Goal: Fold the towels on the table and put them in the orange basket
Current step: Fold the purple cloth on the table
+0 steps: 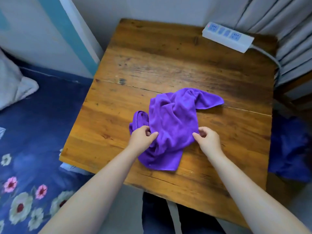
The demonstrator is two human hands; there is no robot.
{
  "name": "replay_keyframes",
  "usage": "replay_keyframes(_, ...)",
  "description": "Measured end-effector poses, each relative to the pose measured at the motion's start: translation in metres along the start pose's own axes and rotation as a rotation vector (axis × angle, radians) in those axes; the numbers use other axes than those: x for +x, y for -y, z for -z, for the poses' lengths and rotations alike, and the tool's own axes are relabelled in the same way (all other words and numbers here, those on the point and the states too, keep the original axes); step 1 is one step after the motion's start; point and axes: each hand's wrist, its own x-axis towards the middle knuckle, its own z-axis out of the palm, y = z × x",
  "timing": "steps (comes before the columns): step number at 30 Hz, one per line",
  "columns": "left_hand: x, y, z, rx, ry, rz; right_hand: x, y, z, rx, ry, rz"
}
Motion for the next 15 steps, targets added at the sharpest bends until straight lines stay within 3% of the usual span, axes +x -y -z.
replay_keyframes(4, 0.001, -0.002, -0.002, 0.021, 0.049, -0.053, -0.005, 0.004, 0.007, -0.030, -0.151, 0.064)
replay_keyframes(9, 0.007, -0.013, 0.030, -0.085, -0.089, -0.192, -0.001, 0.039, 0.018, -0.073, -0.283, 0.142)
replay_keyframes(12, 0.012, -0.019, 0.061, -0.184, -0.215, -0.268, -0.002, 0.093, 0.007, -0.056, -0.402, 0.353)
replay_keyframes(15, 0.022, -0.007, 0.089, -0.216, -0.276, -0.166, -0.009, 0.134, -0.024, -0.143, -0.361, 0.605)
